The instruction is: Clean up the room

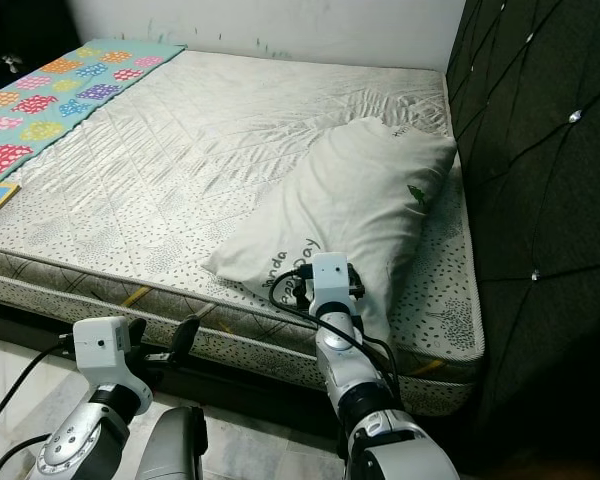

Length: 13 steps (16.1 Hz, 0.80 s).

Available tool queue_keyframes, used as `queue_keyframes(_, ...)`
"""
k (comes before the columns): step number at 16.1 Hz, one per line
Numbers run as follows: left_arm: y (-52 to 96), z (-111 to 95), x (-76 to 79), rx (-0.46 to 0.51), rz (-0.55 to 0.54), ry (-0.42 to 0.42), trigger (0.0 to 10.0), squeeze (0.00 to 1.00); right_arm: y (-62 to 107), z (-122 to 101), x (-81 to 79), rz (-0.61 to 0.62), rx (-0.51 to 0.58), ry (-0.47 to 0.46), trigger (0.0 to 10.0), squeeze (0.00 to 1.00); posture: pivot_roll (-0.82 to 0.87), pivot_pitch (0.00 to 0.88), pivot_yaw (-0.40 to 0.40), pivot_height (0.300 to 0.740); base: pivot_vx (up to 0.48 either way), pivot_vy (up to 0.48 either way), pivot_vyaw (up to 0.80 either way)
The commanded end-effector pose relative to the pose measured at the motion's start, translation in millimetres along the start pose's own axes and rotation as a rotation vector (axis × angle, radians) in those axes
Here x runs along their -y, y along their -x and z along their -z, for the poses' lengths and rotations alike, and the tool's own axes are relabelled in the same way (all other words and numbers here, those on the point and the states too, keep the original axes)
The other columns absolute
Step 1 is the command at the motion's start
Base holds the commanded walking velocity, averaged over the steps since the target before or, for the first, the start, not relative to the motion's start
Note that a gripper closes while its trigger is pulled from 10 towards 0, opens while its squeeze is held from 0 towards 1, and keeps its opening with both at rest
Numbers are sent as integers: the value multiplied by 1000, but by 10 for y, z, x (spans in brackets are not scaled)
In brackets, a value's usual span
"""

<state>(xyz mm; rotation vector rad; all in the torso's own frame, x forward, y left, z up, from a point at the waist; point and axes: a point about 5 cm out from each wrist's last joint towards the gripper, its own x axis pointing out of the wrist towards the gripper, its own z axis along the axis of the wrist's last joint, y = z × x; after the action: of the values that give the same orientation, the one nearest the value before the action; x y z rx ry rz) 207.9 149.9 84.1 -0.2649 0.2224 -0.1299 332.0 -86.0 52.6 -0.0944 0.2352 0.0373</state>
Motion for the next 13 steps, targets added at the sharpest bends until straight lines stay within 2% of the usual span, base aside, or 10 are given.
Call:
queue_keyframes(1, -19, 13, 0, -2, 4, -4, 10000, 0, -21, -42, -2, -3, 9, -9, 10000, 0, 103, 0, 2, 585, 311, 0, 0)
queue_keyframes(8, -38, 5, -2, 6, 6, -1, 10000, 0, -27, -39, 39, 10, 12, -6, 10000, 0, 98, 0, 6, 585, 303, 0, 0)
queue_keyframes(13, -52, 28, -6, -7, -8, 14, 10000, 0, -28, -31, 62, 16, 12, 2, 10000, 0, 96, 0, 6, 585, 0, 0, 0)
